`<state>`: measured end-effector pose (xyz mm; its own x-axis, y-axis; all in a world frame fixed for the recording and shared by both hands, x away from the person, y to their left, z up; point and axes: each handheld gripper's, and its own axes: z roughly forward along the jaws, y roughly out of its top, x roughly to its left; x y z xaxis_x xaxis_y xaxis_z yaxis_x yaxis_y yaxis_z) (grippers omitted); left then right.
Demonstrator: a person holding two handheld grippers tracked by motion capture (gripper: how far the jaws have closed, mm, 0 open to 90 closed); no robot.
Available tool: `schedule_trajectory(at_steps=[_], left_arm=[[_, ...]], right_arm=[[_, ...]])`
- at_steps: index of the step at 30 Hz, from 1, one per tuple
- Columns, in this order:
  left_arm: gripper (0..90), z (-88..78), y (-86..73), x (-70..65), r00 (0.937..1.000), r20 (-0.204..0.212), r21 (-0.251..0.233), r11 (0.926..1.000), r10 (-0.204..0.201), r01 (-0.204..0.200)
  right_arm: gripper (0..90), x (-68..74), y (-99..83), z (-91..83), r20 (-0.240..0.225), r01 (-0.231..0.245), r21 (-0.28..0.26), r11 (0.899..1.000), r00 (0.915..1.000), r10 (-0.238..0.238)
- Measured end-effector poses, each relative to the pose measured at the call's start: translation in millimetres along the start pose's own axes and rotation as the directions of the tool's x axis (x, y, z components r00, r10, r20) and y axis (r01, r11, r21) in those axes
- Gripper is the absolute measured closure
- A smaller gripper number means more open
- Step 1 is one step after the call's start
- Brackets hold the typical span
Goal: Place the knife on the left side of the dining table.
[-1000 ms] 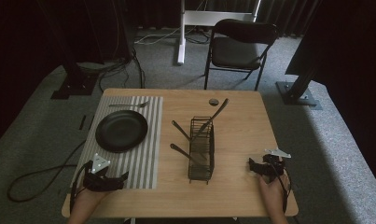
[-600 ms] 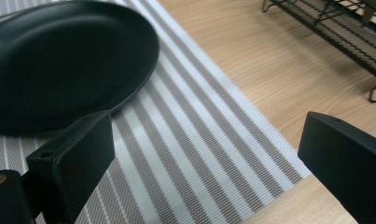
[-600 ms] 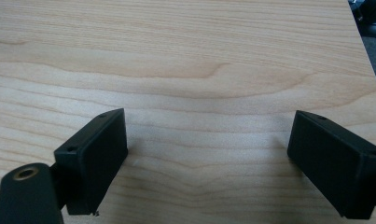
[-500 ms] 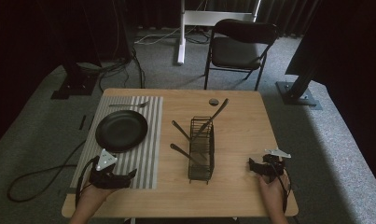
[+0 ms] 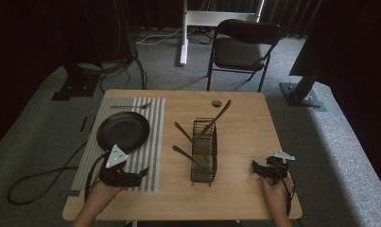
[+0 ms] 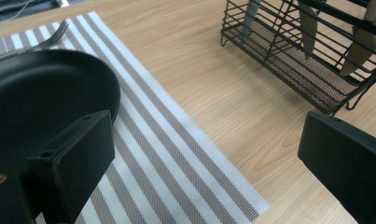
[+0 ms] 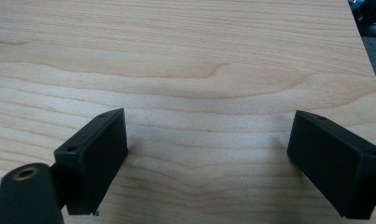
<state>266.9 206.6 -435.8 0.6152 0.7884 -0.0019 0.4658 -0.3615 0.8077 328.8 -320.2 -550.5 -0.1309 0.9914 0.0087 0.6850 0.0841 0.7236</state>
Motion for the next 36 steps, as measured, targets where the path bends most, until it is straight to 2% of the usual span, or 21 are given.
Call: schedule_trajectory(at_steps=[4, 7, 11, 15, 20, 24, 33, 36], left_arm=[[4.1, 0.3, 8.9, -7.0, 0.9997, 0.014, -0.021, 0.9996, 0.019, -0.019], [5.5, 0.5, 16.0, -12.4, 0.9986, 0.042, -0.036, 0.9989, 0.033, -0.032], [5.5, 1.4, 22.2, -17.7, 0.9975, 0.05, -0.041, 0.998, 0.05, -0.048], [5.5, -0.3, 33.0, -25.1, 0.9945, 0.073, -0.06, 0.9957, 0.075, -0.071], [5.5, -0.3, 40.1, -29.6, 0.993, 0.081, -0.073, 0.9941, 0.086, -0.08], [5.5, 1.6, 43.5, -33.9, 0.9905, 0.112, -0.084, 0.994, 0.079, -0.07], [5.5, 9.0, 58.7, -45.0, 0.9842, 0.135, -0.091, 0.9906, 0.114, -0.102], [5.5, 11.2, 61.3, -46.9, 0.9832, 0.145, -0.095, 0.9907, 0.111, -0.098]], right_arm=[[11.2, -0.1, 0.0, 0.0, 0.0, 0.001, 0.001, 1.0, 1.0, -0.001], [11.2, -0.1, 0.0, 0.0, 0.0, 0.002, 0.001, 1.0, 1.0, -0.002], [11.3, -0.1, 0.0, 0.0, 0.001, 0.001, 0.0, 1.0, 1.0, -0.001], [11.2, -0.1, -0.1, 0.1, 0.0, 0.002, -0.001, 1.0, 1.0, -0.002], [11.2, -0.1, -0.1, 0.1, 0.0, 0.002, -0.001, 1.0, 1.0, -0.002], [11.3, -0.2, -0.1, 0.1, 0.001, 0.002, -0.001, 1.0, 1.0, -0.002], [11.3, -0.2, -0.1, 0.1, 0.001, 0.002, -0.001, 1.0, 1.0, -0.002], [11.3, -0.2, -0.1, 0.1, 0.001, 0.002, -0.001, 1.0, 1.0, -0.002]])
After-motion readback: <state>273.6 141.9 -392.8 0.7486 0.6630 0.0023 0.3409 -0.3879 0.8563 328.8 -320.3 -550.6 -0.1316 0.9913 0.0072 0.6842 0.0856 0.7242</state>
